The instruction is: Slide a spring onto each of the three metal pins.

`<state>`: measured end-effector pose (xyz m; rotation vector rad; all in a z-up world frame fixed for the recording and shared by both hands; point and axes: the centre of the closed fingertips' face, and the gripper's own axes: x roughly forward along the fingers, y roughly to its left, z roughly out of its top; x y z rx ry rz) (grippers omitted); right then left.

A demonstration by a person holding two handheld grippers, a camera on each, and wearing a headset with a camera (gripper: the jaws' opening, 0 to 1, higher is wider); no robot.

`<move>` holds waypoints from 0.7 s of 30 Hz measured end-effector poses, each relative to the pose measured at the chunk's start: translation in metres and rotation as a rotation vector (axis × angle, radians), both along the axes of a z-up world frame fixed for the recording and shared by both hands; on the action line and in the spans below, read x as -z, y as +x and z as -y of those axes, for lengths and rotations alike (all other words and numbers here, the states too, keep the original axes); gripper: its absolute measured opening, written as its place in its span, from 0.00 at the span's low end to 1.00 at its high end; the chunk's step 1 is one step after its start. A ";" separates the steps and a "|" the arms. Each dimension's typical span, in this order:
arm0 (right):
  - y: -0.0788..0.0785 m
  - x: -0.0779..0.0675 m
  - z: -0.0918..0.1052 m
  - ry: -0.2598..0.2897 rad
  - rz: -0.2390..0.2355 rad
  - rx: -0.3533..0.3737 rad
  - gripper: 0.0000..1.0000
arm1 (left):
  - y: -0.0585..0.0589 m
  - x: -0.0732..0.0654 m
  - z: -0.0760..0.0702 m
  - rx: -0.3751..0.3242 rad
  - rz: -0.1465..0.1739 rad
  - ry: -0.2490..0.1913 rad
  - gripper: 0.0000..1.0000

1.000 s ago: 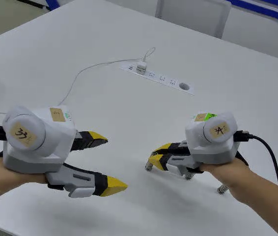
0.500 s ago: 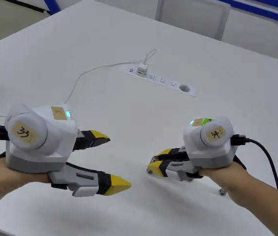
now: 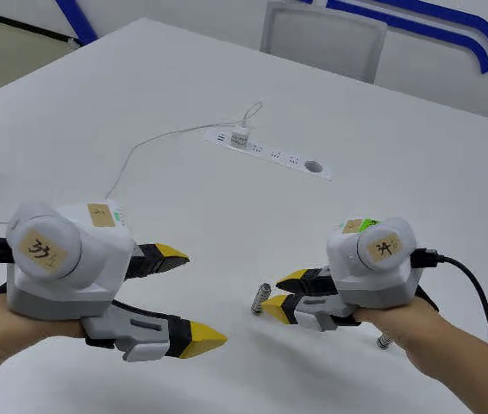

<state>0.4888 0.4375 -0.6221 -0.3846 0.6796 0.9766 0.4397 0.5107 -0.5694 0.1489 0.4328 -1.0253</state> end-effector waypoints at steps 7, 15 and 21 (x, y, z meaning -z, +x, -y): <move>-0.009 -0.021 0.018 0.053 0.073 0.000 0.23 | 0.000 -0.006 0.005 0.001 0.006 -0.011 0.67; -0.017 -0.038 0.035 0.094 0.114 0.032 0.26 | -0.006 -0.009 0.008 0.013 0.020 -0.003 0.68; -0.023 -0.053 0.047 0.124 0.156 0.064 0.31 | -0.008 -0.011 0.008 0.011 0.024 -0.002 0.69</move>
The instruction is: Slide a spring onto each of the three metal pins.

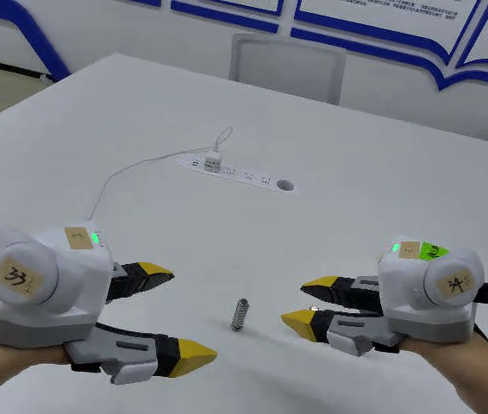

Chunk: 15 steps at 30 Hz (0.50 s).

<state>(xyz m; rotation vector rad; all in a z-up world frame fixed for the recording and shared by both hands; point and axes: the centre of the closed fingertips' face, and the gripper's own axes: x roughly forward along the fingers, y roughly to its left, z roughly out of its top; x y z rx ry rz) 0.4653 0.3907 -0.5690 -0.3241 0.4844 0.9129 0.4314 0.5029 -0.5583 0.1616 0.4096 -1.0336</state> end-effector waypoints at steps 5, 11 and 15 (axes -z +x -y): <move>-0.009 -0.006 0.016 0.029 0.020 0.026 0.33 | -0.003 0.000 0.000 -0.006 -0.004 -0.002 0.70; -0.019 -0.010 0.045 0.048 0.038 0.102 0.35 | -0.008 0.003 0.001 -0.005 -0.011 0.001 0.71; -0.026 -0.014 0.063 0.055 0.058 0.138 0.36 | -0.009 0.005 0.000 -0.011 -0.010 0.006 0.74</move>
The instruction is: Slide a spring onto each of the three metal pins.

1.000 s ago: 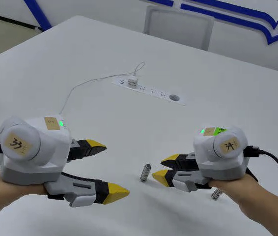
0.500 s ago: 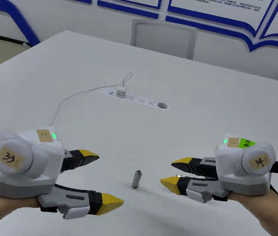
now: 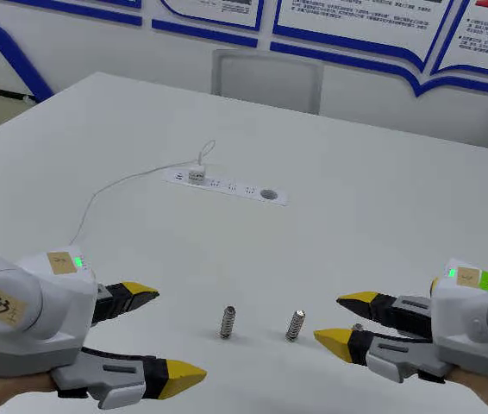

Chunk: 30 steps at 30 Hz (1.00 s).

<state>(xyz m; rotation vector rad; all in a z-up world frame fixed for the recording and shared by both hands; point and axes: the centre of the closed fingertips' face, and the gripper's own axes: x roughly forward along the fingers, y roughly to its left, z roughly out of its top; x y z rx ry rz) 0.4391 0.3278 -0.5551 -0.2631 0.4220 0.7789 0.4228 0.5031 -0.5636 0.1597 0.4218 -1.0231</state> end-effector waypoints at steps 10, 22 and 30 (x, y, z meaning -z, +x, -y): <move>-0.018 -0.019 0.044 0.143 0.079 0.166 0.44 | -0.003 0.001 -0.003 -0.026 -0.007 -0.017 0.78; -0.043 -0.016 0.070 0.266 0.129 0.324 0.55 | -0.004 0.008 -0.008 -0.095 -0.004 -0.017 0.83; -0.051 -0.005 0.076 0.320 0.103 0.376 0.58 | -0.010 0.014 -0.005 -0.106 -0.005 -0.027 0.86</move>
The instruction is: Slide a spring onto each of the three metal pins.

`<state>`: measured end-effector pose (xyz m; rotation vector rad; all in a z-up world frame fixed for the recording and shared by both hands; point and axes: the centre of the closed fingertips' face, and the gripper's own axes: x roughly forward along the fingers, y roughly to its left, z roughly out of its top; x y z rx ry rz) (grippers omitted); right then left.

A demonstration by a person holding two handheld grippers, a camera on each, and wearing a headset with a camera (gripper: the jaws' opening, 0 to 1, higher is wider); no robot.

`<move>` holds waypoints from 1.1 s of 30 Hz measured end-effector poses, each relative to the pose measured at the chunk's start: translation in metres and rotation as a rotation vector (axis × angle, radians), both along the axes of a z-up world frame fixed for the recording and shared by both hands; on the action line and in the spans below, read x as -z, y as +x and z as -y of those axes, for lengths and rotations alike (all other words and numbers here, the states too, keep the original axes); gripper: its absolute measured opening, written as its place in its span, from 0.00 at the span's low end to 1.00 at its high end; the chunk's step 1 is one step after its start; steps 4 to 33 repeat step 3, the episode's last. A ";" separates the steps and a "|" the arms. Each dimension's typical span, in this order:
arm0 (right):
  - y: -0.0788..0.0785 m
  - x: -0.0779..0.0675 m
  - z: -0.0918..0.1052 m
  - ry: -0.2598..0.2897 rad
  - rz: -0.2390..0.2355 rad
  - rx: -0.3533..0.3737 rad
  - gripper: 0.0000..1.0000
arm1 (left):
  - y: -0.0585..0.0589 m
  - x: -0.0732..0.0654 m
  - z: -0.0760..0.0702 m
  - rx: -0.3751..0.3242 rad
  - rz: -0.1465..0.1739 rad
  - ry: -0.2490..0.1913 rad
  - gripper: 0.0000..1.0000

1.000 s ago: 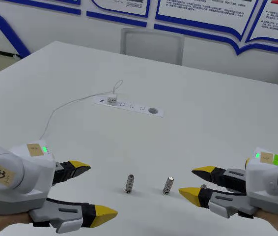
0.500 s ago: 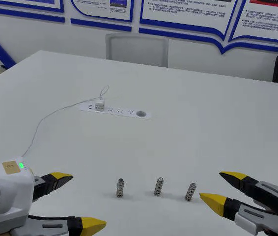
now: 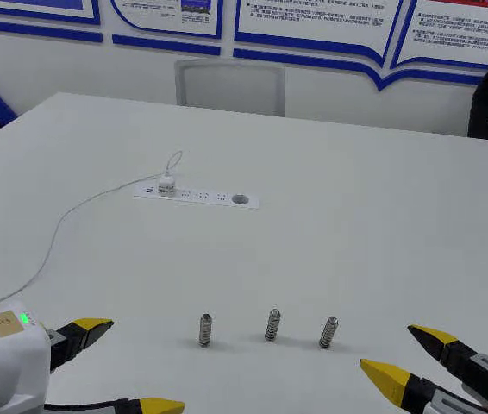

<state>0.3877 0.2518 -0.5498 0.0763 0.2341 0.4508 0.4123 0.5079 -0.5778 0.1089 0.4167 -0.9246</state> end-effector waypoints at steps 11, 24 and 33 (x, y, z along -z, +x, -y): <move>-0.002 0.004 0.002 0.012 -0.008 0.011 0.58 | 0.000 0.001 -0.001 -0.016 0.015 -0.003 0.86; -0.002 0.004 0.002 0.012 -0.008 0.011 0.58 | 0.000 0.001 -0.001 -0.016 0.015 -0.003 0.86; -0.002 0.004 0.002 0.012 -0.008 0.011 0.58 | 0.000 0.001 -0.001 -0.016 0.015 -0.003 0.86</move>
